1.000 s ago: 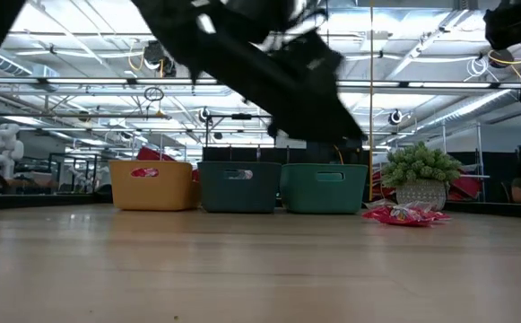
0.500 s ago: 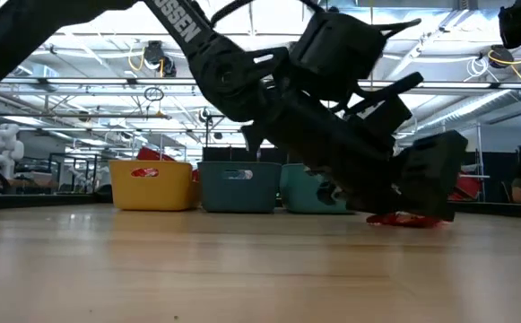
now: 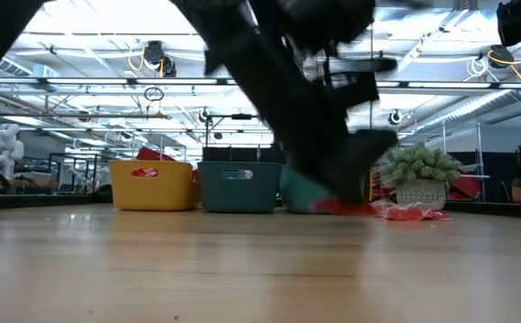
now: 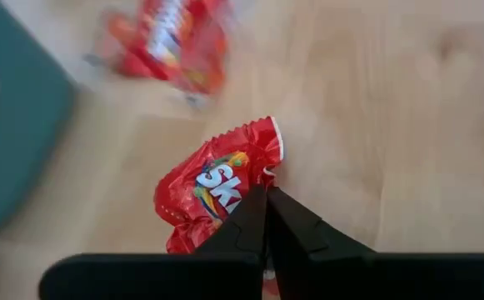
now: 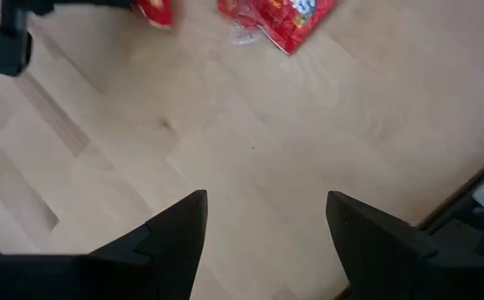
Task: Sort candy
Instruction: Put the red candy into the yellow bin
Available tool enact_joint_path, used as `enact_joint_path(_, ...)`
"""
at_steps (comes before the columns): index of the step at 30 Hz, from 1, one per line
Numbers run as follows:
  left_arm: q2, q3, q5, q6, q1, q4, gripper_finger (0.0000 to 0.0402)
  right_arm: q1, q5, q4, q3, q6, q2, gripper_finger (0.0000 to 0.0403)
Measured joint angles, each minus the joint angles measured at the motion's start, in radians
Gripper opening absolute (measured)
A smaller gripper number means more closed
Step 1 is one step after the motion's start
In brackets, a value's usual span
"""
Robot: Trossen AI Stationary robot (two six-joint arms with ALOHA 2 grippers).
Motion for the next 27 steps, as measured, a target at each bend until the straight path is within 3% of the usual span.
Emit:
enact_joint_path(6, -0.263, -0.157, -0.06, 0.017, 0.036, 0.031, 0.0013, 0.0, 0.044, 0.041, 0.0, -0.002, 0.0, 0.0238)
enact_joint_path(13, -0.646, -0.604, -0.14, -0.002, 0.119, 0.228, 0.0013, 0.0, 0.136, 0.115, 0.0, -0.01, 0.002, 0.0238)
enact_joint_path(18, -0.888, -0.88, -0.096, -0.013, 0.225, 0.321, 0.0013, 0.0, 0.18, 0.163, 0.001, -0.015, 0.011, 0.0238)
enact_joint_path(22, -1.014, -0.995, -0.076, -0.016, 0.34, 0.315, 0.0013, -0.003, 0.206, 0.217, 0.001, -0.011, 0.024, 0.0238)
enact_joint_path(27, -1.059, -1.017, -0.068, -0.006, 0.445, 0.309, 0.0015, -0.01, 0.267, 0.264, 0.001, 0.057, 0.044, 0.0238)
